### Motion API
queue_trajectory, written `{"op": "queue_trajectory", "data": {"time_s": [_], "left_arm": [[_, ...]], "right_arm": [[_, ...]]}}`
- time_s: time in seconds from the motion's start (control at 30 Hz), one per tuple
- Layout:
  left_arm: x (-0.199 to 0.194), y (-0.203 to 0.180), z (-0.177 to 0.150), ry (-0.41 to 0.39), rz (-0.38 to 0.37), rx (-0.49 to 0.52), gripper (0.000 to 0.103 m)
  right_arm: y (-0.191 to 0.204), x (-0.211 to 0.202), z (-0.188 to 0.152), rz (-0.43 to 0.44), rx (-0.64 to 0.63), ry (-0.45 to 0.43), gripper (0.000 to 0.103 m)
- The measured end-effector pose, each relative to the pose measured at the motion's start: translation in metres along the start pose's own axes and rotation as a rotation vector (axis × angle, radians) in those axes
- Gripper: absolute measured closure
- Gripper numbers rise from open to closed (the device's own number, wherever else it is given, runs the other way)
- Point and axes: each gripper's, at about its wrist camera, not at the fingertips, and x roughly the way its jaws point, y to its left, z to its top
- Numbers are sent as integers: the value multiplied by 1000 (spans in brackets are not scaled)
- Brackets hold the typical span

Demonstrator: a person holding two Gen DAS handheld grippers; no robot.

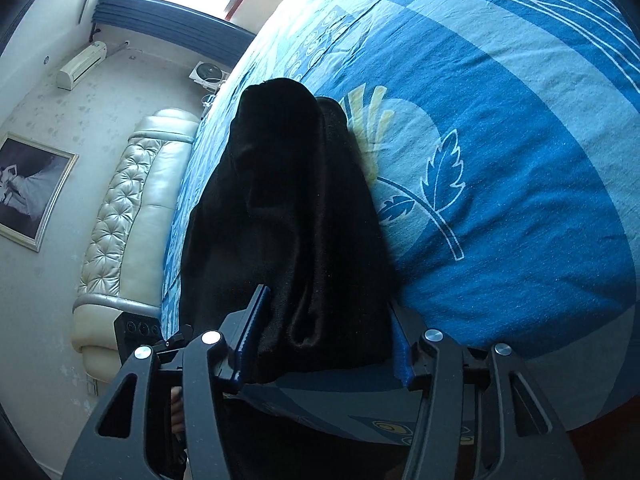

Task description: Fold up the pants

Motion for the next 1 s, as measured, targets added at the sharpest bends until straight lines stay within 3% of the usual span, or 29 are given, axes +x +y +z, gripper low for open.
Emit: {"op": "queue_trajectory", "data": {"time_s": [0.23, 0.4, 0.73, 1.0], "left_arm": [[-16, -3, 1, -37, 61, 28, 68], [-37, -3, 1, -70, 140, 80, 68], [-103, 39, -10, -121, 215, 38, 67], [-118, 53, -13, -143, 213, 18, 65]], "right_arm": [[7, 4, -4, 3, -12, -6, 56], [23, 21, -10, 24, -35, 23, 57], [73, 86, -35, 87, -108, 137, 57], [85, 98, -45, 97, -108, 150, 57]]}}
